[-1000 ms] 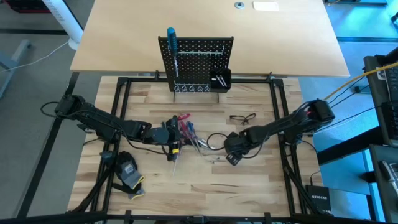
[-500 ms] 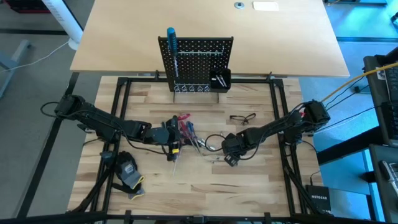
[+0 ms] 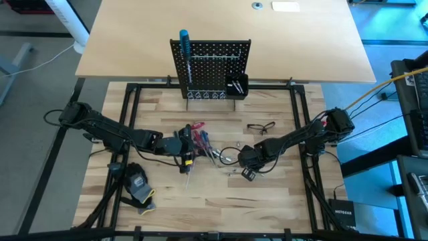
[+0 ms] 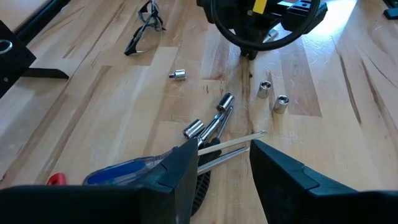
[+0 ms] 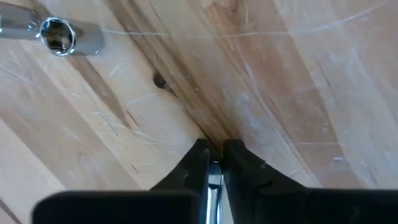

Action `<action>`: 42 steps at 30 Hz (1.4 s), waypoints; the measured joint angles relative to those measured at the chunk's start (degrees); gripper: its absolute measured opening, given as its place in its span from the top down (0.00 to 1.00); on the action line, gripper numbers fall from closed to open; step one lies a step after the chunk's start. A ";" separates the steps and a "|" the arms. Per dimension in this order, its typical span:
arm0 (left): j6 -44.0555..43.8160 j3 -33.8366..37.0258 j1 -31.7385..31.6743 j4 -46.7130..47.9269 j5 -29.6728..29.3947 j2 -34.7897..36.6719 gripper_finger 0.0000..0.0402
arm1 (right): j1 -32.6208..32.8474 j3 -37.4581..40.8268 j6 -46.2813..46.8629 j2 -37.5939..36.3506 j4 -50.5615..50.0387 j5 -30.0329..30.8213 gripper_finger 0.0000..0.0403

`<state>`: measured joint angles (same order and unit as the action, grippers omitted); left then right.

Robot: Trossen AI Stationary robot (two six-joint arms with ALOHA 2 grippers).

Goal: Hang tools onto peg board
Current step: Put the silver extension bar into the black bin on the peg board

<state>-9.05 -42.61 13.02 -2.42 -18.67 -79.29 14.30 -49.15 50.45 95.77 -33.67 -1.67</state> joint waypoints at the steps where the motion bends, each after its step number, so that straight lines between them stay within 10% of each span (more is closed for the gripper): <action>1: 0.01 0.00 0.00 0.00 0.00 0.00 0.66 | 0.01 0.00 -0.30 0.00 -0.02 0.19 0.93; 42: 0.02 0.00 0.00 0.02 -0.01 0.00 0.66 | -0.09 -8.39 -14.71 0.17 -8.35 14.67 0.92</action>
<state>-9.04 -42.61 13.02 -2.39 -18.67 -79.29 14.20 -57.54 35.75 95.94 -42.02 13.00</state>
